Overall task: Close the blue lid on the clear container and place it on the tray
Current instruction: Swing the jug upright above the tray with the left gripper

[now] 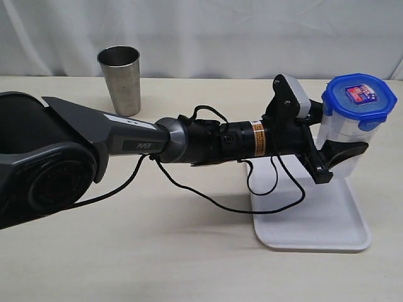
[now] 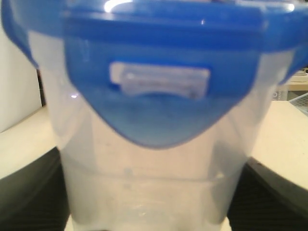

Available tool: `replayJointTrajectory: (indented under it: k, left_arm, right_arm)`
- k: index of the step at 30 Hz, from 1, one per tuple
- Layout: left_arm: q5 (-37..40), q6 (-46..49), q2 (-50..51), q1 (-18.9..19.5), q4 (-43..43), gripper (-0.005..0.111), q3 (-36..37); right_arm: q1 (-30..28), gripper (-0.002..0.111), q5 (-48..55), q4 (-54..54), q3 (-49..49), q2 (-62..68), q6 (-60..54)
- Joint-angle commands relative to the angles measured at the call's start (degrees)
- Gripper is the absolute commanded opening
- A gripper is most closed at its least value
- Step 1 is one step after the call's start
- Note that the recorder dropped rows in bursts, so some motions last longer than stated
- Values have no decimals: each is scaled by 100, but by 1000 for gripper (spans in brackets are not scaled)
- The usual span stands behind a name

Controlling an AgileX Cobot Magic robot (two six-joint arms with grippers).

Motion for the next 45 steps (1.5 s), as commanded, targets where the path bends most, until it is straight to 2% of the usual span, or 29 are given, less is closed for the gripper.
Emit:
replayJointTrajectory:
  k: [1,21,34,37,39,43,45]
  left_arm:
    - [3,1,-47,-57,-193,0,-72]
    - [124,36,549,-55,-387,0,-72]
    - [-22,25,564,-33,-387,2,-90]
    - [-81,25,564,-6,-376,18,-90]
    - [-81,25,564,3,-315,36,-90]
    - [43,257,564,3,-258,84,-90]
    - [159,257,564,3,-296,96,-90]
  right_arm:
    - [-28,5,20,-26,34,-23,10]
    - [-28,5,20,-26,34,-23,10]
    - [-28,5,20,-26,34,-23,10]
    - [-28,5,32,-26,34,-23,10]
    - [-28,5,45,-26,34,-23,10]
    - [-28,5,55,-26,34,-23,10]
    - [-28,5,66,-26,34,-23,10]
